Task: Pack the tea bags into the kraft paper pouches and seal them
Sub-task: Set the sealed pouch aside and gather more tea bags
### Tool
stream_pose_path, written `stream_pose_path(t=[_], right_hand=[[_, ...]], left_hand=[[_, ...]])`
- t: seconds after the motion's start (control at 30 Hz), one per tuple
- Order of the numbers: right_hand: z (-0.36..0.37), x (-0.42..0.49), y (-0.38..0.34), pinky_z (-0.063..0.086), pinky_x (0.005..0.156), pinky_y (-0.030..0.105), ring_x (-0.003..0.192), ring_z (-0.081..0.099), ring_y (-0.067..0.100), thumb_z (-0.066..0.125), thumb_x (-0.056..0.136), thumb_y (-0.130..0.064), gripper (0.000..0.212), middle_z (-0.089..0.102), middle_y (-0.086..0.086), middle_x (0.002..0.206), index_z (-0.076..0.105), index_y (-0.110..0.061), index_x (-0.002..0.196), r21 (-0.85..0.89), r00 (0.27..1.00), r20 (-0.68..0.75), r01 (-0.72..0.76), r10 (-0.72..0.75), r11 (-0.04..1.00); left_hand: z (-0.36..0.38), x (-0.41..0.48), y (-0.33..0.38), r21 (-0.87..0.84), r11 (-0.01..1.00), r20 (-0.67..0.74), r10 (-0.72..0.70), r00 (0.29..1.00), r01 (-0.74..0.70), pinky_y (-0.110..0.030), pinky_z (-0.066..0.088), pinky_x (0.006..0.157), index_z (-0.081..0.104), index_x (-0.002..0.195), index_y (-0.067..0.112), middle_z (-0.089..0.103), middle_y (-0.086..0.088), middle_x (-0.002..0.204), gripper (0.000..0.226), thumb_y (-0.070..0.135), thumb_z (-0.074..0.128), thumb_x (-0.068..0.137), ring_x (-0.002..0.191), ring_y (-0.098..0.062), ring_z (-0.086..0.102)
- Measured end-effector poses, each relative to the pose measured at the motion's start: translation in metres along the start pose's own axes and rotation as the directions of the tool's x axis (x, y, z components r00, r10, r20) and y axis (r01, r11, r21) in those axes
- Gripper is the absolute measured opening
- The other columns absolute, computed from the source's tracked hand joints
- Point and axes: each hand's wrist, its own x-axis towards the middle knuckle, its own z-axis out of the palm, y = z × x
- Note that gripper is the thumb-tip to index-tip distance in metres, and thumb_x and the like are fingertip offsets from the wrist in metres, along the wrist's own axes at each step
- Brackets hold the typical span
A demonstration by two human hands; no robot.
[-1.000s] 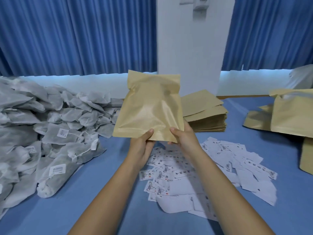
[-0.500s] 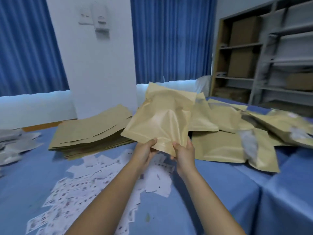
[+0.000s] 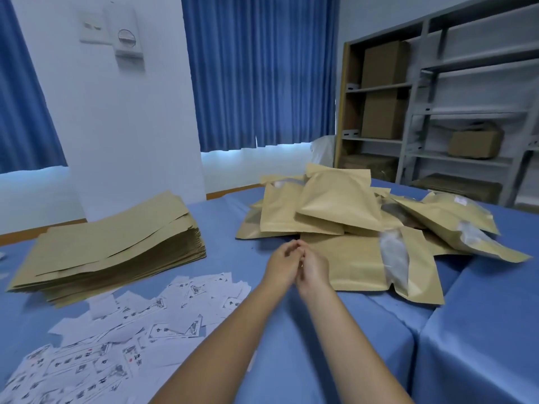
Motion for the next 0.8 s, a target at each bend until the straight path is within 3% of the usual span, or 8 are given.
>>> stream_pose_path(t=[0.1, 0.2, 0.27, 0.33, 0.4, 0.53, 0.67, 0.8], right_hand=[[0.027, -0.008, 0.03, 0.048, 0.055, 0.022, 0.068, 0.061, 0.019, 0.04, 0.09, 0.008, 0.028, 0.064, 0.014, 0.083, 0.065, -0.003, 0.095, -0.017, 0.997, 0.08, -0.019, 0.02, 1.0], [0.065, -0.02, 0.062, 0.052, 0.068, 0.025, 0.079, 0.063, 0.023, 0.043, 0.09, 0.009, 0.025, 0.066, 0.017, 0.088, 0.066, 0.002, 0.096, -0.061, 0.982, 0.173, -0.07, 0.08, 0.996], [0.089, -0.027, 0.084, 0.051, 0.083, 0.027, 0.09, 0.06, 0.023, 0.041, 0.089, 0.012, 0.025, 0.062, 0.018, 0.094, 0.064, 0.006, 0.097, -0.098, 0.971, 0.213, -0.091, 0.11, 0.991], [0.107, -0.033, 0.106, 0.048, 0.099, 0.034, 0.09, 0.058, 0.021, 0.04, 0.09, 0.011, 0.025, 0.061, 0.015, 0.09, 0.063, 0.004, 0.099, -0.194, 0.949, 0.263, -0.123, 0.172, 0.973], [0.118, -0.038, 0.127, 0.043, 0.105, 0.041, 0.088, 0.058, 0.019, 0.043, 0.093, 0.004, 0.024, 0.062, 0.01, 0.089, 0.062, 0.001, 0.108, -0.32, 0.914, 0.298, -0.175, 0.275, 0.931], [0.132, -0.039, 0.163, 0.046, 0.102, 0.041, 0.102, 0.061, 0.026, 0.049, 0.095, -0.002, 0.03, 0.059, 0.03, 0.115, 0.055, 0.014, 0.12, -0.46, 0.879, 0.306, -0.201, 0.367, 0.865], [0.136, -0.037, 0.179, 0.041, 0.104, 0.048, 0.116, 0.051, 0.049, 0.046, 0.09, 0.003, 0.038, 0.046, 0.046, 0.117, 0.039, 0.025, 0.121, -0.56, 0.885, 0.295, -0.144, 0.359, 0.816], [0.131, -0.035, 0.177, 0.053, 0.089, 0.032, 0.105, 0.062, 0.028, 0.049, 0.095, -0.001, 0.015, 0.063, 0.021, 0.107, 0.062, 0.001, 0.101, -0.425, 0.828, 0.396, -0.22, 0.398, 0.878]], left_hand=[[-0.038, 0.0, -0.01, 0.242, 0.964, -0.178, 0.159, 0.971, -0.113, -0.005, 0.042, 0.064, 0.063, 0.104, 0.021, 0.061, 0.01, 0.09, 0.021, 0.011, 0.047, 0.096, 0.092, -0.013, 0.063], [-0.1, -0.001, -0.015, 0.593, 0.792, -0.325, 0.4, 0.857, -0.145, -0.023, 0.043, 0.08, 0.057, 0.116, 0.016, 0.055, 0.003, 0.111, 0.023, 0.017, 0.049, 0.095, 0.101, -0.014, 0.056], [-0.153, 0.003, -0.017, 0.818, 0.571, -0.332, 0.557, 0.761, -0.062, -0.032, 0.039, 0.09, 0.053, 0.122, 0.008, 0.052, -0.005, 0.125, 0.032, 0.015, 0.053, 0.09, 0.114, -0.021, 0.05], [-0.21, 0.007, -0.021, 0.946, 0.278, -0.296, 0.525, 0.798, 0.168, -0.036, 0.031, 0.105, 0.042, 0.134, 0.004, 0.038, -0.012, 0.144, 0.048, 0.02, 0.051, 0.09, 0.133, -0.027, 0.037], [-0.261, 0.009, -0.03, 0.933, 0.064, -0.353, 0.353, 0.867, 0.354, -0.04, 0.02, 0.115, 0.017, 0.148, 0.003, 0.017, -0.014, 0.157, 0.068, 0.033, 0.047, 0.095, 0.145, -0.025, 0.016], [-0.315, 0.013, -0.051, 0.945, 0.025, -0.326, 0.095, 0.941, 0.325, -0.043, 0.017, 0.114, 0.001, 0.151, 0.005, 0.027, -0.01, 0.153, 0.08, 0.04, 0.048, 0.096, 0.141, -0.022, 0.026], [-0.323, 0.016, -0.059, 0.971, -0.061, -0.207, 0.271, 0.94, 0.231, -0.03, 0.029, 0.1, 0.033, 0.138, 0.008, 0.049, -0.005, 0.128, 0.05, 0.013, 0.045, 0.09, 0.115, -0.023, 0.049], [-0.32, -0.001, -0.064, 0.988, 0.095, -0.148, 0.43, 0.891, 0.118, -0.038, 0.039, 0.071, 0.048, 0.128, 0.007, 0.052, -0.012, 0.114, 0.048, -0.01, 0.049, 0.083, 0.089, -0.034, 0.055]])
